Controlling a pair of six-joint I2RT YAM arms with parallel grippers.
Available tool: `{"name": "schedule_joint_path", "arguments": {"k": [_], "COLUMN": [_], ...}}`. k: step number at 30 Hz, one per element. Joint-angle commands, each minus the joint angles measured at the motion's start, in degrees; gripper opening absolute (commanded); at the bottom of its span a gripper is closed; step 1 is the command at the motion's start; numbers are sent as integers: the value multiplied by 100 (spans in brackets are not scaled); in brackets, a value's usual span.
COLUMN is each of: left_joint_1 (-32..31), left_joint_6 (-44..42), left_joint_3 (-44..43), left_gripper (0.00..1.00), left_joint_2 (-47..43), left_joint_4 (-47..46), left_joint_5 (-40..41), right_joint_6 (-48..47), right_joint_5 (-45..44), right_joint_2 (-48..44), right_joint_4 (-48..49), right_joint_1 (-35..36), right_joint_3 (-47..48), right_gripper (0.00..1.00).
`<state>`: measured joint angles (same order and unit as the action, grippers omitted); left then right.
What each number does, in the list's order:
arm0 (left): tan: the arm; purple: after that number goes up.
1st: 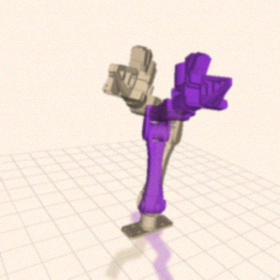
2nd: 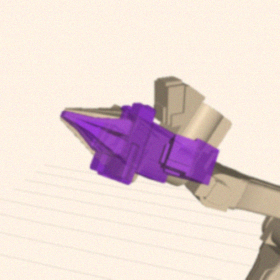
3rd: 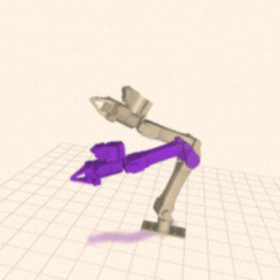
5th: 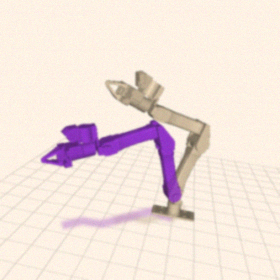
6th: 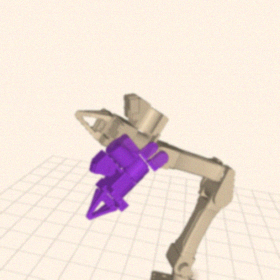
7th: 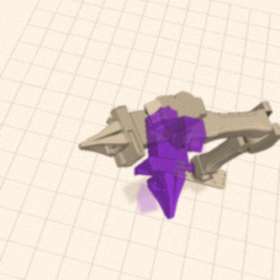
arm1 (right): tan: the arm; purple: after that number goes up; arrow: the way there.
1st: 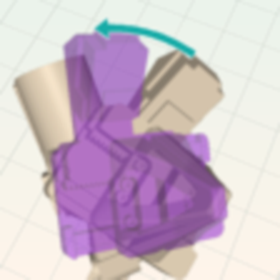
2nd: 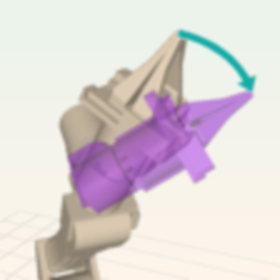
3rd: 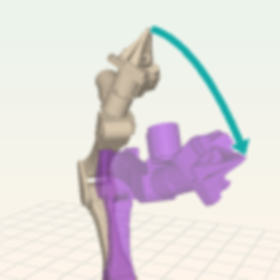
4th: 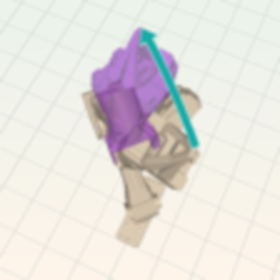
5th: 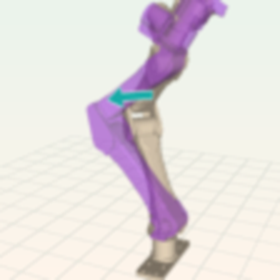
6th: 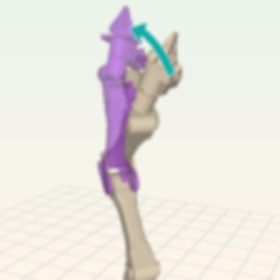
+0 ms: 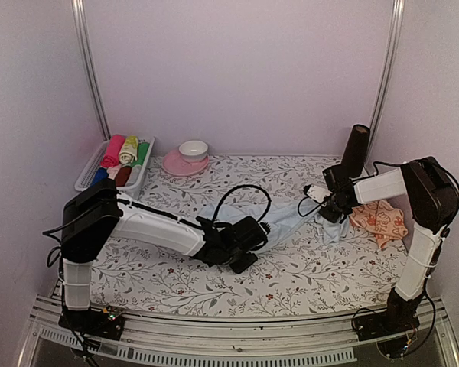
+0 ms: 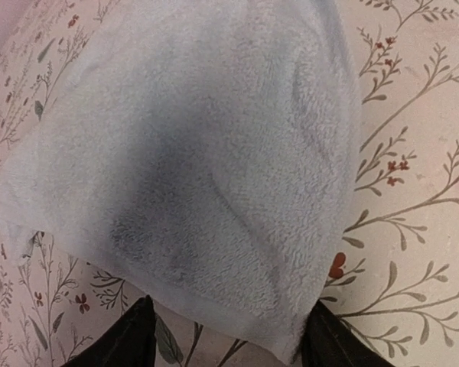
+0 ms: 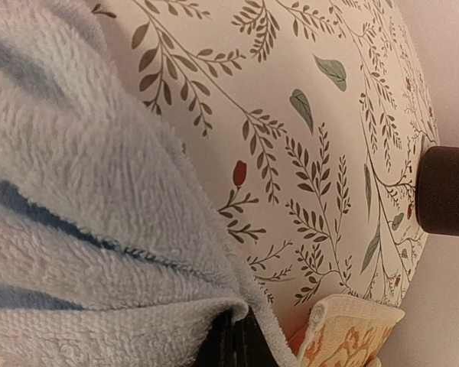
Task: Roll the towels
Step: Adjust the towel at the center of the board.
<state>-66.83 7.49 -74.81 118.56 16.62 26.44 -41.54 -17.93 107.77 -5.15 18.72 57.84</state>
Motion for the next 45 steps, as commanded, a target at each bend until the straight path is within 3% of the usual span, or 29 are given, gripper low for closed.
{"name": "schedule_joint_path", "arguments": {"k": [1,18,24,28,31,35,45], "left_joint_1": [-66,-66,-50,-50,-50,53,369], "left_joint_6": [-160,-231,-252,-291,-273,-41,306], "left_joint_3": [313,465,475,377,348,422,1118], "left_gripper": [63,42,25,0,0,0,0], "left_joint_2": [112,155,176,246,113,-479,-3773], "left_joint_4": [770,748,611,576,571,620,481], "left_joint_5": [-119,-203,-279,-265,-34,772,3355], "right_joint_6": [80,76,71,67,38,-15,-155], "right_joint_5": [6,62,87,154,333,693,1157], "right_joint_2": [201,227,221,211,165,-16,-719], "right_joint_4": [-332,-364,-373,-397,-437,-478,-119], "right_joint_1": [-101,-105,-101,-101,-103,-74,554], "right_joint_3": [57,66,71,70,62,44,-193], "right_gripper": [2,2,2,2,3,8,31]}}
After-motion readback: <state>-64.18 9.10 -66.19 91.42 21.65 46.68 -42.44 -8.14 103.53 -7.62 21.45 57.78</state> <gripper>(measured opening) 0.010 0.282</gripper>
